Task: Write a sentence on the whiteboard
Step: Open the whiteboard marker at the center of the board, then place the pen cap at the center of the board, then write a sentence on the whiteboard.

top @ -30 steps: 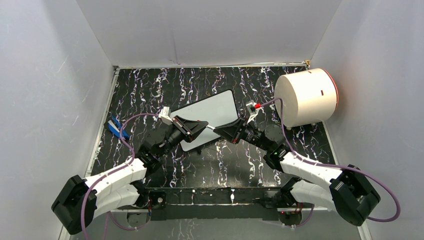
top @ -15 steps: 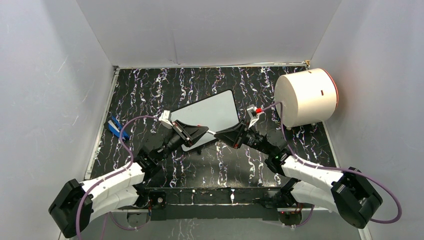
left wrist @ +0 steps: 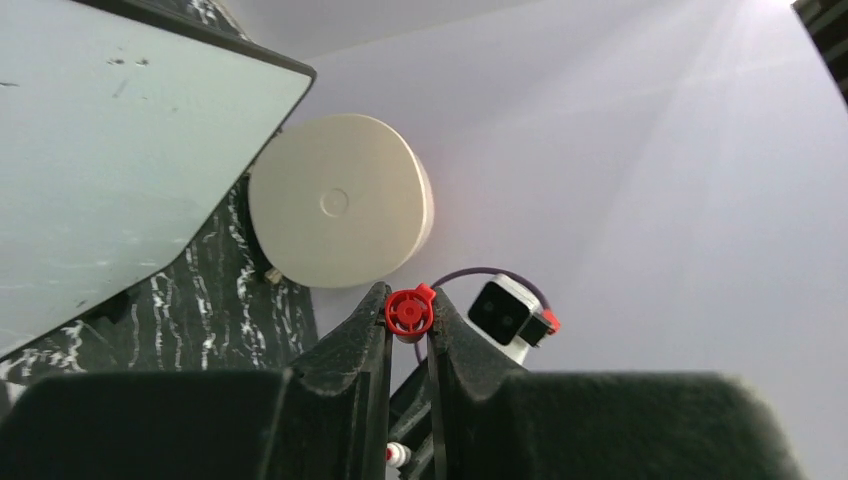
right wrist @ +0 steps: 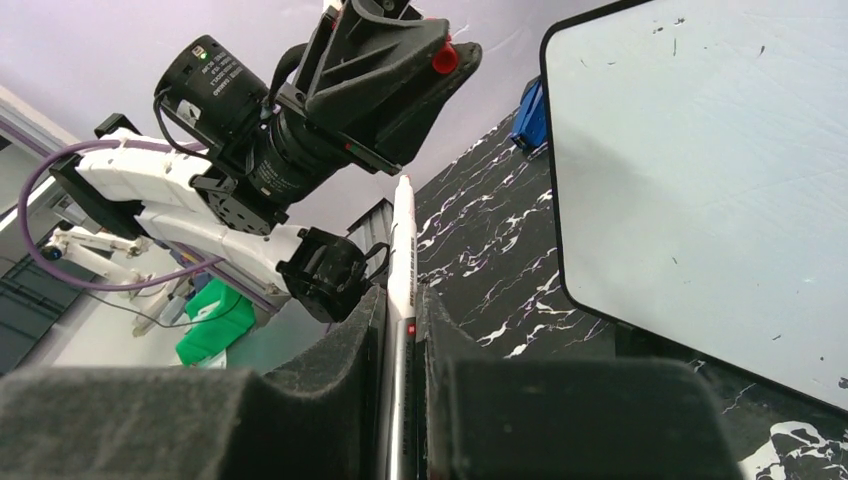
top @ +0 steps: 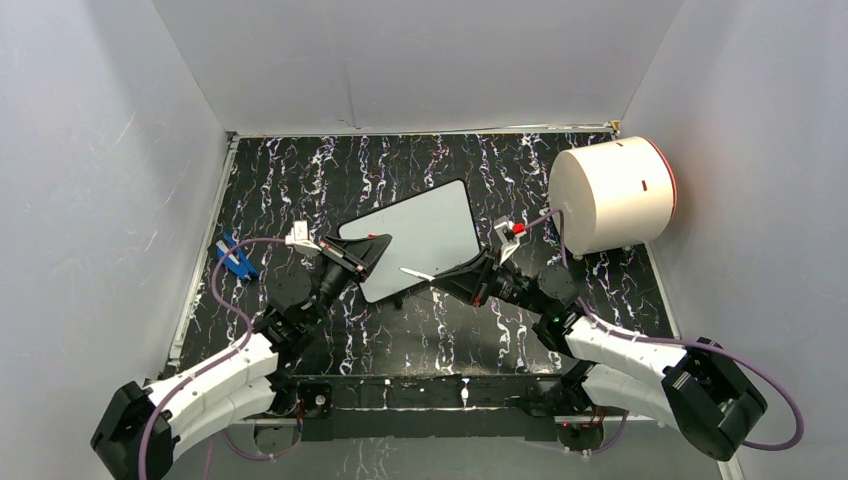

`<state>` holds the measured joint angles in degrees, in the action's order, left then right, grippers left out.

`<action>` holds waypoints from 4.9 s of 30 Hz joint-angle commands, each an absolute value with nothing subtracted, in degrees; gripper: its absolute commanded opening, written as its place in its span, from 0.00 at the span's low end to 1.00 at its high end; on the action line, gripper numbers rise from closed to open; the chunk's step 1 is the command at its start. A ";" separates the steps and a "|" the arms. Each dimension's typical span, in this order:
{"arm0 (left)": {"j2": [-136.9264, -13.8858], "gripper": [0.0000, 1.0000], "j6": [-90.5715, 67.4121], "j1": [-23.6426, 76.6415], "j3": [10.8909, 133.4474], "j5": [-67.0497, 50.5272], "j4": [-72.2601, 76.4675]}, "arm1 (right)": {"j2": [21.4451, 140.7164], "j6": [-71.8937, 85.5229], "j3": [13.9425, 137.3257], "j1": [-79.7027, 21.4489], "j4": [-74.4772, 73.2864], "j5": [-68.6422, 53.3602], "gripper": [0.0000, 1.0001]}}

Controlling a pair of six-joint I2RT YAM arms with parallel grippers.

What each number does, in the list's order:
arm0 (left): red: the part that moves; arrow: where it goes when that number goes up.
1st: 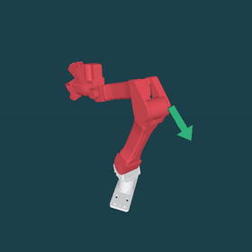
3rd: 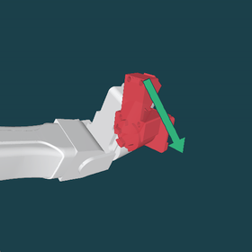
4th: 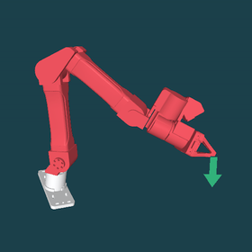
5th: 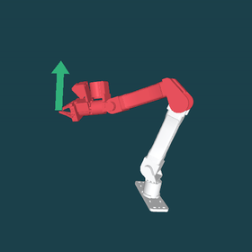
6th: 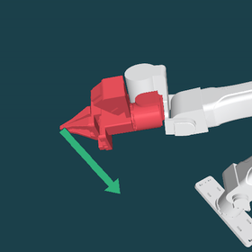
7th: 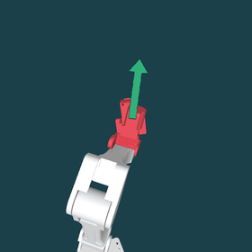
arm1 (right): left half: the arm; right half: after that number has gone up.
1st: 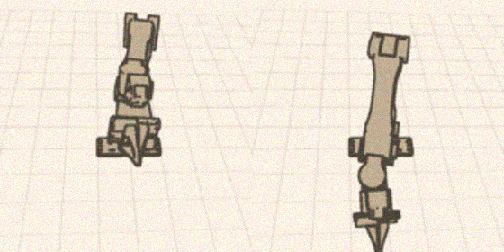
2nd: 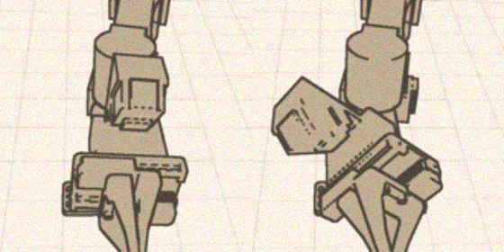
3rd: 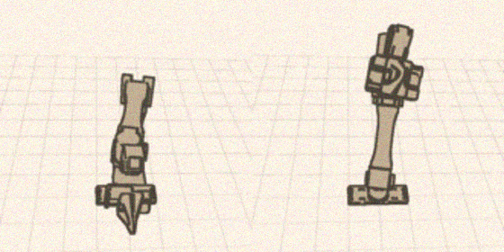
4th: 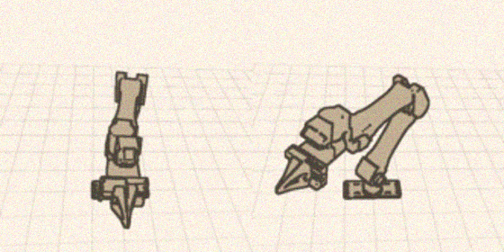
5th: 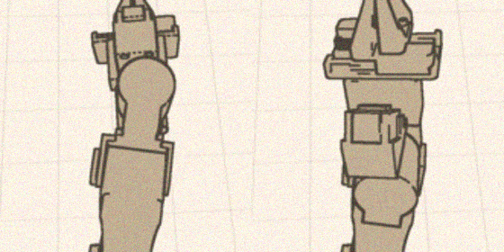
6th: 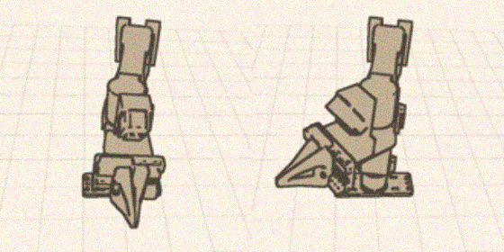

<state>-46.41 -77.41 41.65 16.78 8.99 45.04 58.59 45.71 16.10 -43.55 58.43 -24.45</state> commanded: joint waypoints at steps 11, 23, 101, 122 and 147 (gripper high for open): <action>-46.25 0.00 -45.41 39.42 49.89 18.74 -8.81 | 50.43 38.37 17.40 -43.68 48.74 -20.22 0.00; -61.23 0.00 -28.33 23.46 70.30 9.03 -34.31 | 45.19 29.38 20.31 -43.73 34.28 -14.88 0.00; -71.85 0.58 -15.72 -4.53 60.12 -28.52 -17.21 | 47.97 12.80 38.71 -45.60 4.22 -7.06 0.00; -74.46 0.55 -14.26 -1.06 57.35 -53.53 -8.94 | 55.96 12.47 46.68 -54.97 -2.63 -0.53 0.00; -81.57 0.24 -10.40 4.44 58.56 -63.28 -9.95 | 60.07 10.16 47.64 -59.02 -0.87 1.91 0.00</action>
<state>-81.36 -12.10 3.38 57.58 -59.44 -9.47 59.90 11.57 44.58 -58.59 -4.16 0.03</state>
